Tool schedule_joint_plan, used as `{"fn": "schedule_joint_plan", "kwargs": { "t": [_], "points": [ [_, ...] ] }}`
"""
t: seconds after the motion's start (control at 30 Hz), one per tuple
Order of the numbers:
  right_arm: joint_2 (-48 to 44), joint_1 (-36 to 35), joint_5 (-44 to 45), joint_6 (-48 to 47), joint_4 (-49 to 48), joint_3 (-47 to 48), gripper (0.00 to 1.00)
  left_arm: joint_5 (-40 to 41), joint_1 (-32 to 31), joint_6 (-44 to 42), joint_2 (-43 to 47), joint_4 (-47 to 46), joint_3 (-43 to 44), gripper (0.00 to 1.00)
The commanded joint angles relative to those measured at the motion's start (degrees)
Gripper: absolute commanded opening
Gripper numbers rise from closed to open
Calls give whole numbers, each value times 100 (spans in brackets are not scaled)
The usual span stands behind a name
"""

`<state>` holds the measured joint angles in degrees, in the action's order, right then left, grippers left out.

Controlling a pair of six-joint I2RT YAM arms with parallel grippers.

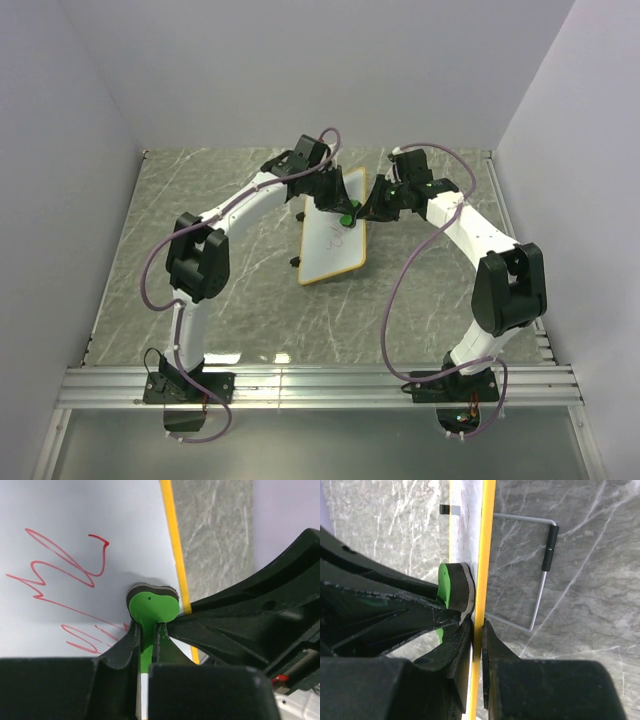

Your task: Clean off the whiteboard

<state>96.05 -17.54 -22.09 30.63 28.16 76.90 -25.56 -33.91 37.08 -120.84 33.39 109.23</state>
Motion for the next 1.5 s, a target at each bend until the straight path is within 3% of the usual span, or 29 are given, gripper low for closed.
{"fn": "schedule_joint_plan", "kwargs": {
  "t": [0.0, 0.27, 0.37, 0.57, 1.03, 1.3, 1.47],
  "points": [
    [19, -74, -94, -163, -39, 343, 0, -423, 95, -25, -195, -420, -576, 0],
    [36, -65, -15, -66, 67, 580, 0, 78, 710, -518, -98, -561, -1965, 0],
    [72, -65, -24, 13, 66, 694, 0, 25, 789, -561, -168, -588, -2090, 0],
    [195, -65, -68, 109, 67, 870, 0, -186, 571, -527, 139, -685, -1819, 0],
    [371, -57, -305, 839, -303, 721, 0, -1091, -309, 678, 816, -1651, -1633, 0],
    [221, -57, -270, 822, -268, 651, 0, -837, -204, 458, 922, -1757, -2449, 0],
    [125, -57, -244, 813, -267, 589, 0, -740, 218, 423, 983, -2081, -3267, 0]
  ]
}}
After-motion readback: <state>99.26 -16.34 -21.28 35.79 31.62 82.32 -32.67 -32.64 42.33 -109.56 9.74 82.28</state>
